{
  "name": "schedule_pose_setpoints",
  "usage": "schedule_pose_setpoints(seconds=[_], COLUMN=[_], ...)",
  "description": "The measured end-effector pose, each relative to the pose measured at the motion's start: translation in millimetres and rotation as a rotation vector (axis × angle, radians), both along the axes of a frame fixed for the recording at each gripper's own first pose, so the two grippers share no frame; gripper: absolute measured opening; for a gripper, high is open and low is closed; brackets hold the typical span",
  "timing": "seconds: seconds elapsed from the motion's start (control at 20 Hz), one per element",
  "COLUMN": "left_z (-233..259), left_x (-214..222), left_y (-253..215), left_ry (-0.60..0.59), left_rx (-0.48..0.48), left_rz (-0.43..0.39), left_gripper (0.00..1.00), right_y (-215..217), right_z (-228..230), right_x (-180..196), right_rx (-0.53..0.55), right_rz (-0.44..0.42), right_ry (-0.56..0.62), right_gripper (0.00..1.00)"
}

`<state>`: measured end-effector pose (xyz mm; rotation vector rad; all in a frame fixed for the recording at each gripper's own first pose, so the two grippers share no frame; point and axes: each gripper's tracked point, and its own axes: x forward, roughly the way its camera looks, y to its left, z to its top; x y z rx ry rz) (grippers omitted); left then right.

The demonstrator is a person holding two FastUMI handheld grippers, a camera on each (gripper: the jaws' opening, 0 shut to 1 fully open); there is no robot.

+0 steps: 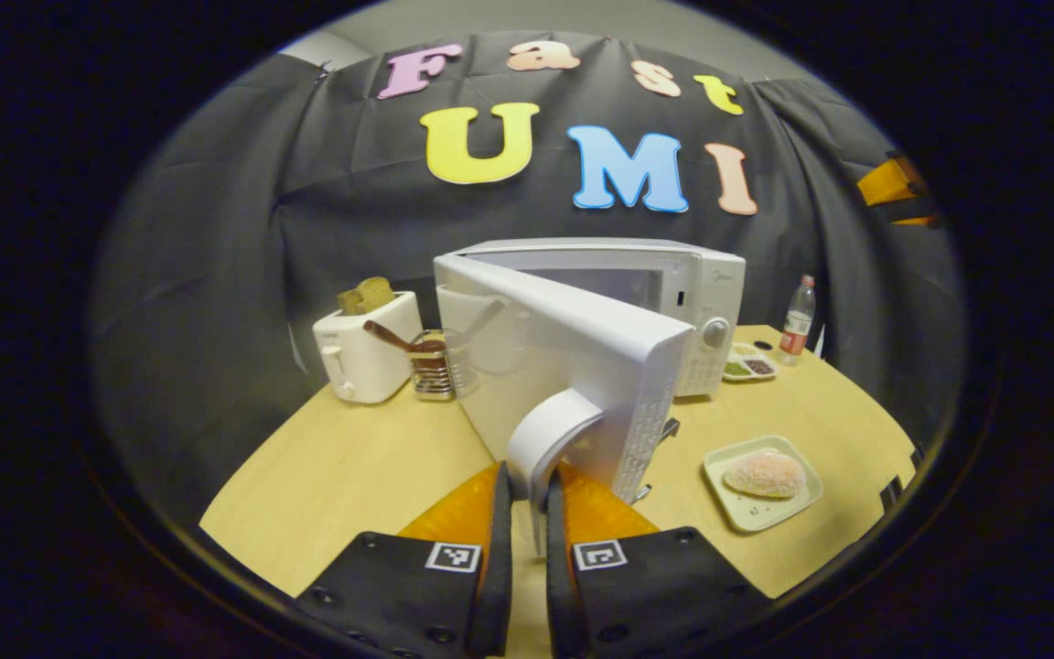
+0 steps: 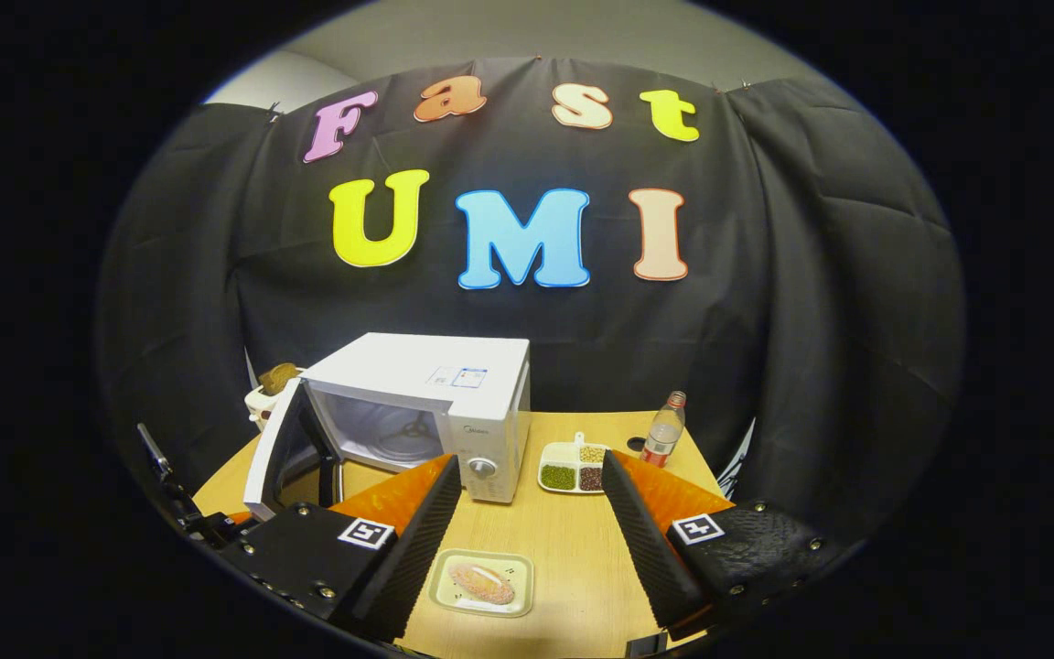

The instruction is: Open the microwave oven with the left hand, put the food in, and close the microwave oven.

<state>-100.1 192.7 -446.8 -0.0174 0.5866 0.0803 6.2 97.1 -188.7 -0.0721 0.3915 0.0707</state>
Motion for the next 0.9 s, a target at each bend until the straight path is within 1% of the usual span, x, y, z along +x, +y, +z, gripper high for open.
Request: schedule_pose_setpoints(seconds=[0.05,0.1,0.2,0.3,0.35,0.6,0.9], left_z=[-5,-9,-10,-13,-14,-12,-13], left_x=[-8,-14,-24,-29,-29,-38,-48], left_y=[11,23,46,58,61,81,116], left_ry=[0.012,0.020,0.015,0.020,0.025,0.028,0.029], left_rx=[0.005,0.009,-0.007,-0.067,-0.085,-0.060,-0.084], left_rz=[0.025,0.055,0.117,0.148,0.149,0.125,0.121], left_gripper=[0.27,0.24,0.51,0.77,0.99,1.00,0.99], right_y=[5,9,17,24,27,37,44], right_z=[0,-1,-2,-5,-5,-11,-23], right_x=[2,3,5,8,10,11,5], right_rx=[-0.005,-0.009,-0.020,-0.027,-0.030,-0.044,-0.065], right_rz=[0.010,0.021,0.040,0.058,0.065,0.086,0.101], right_ry=[-0.002,-0.002,-0.002,0.003,0.004,0.016,0.045], right_gripper=[0.95,0.95,0.95,0.95,0.95,0.95,0.95])
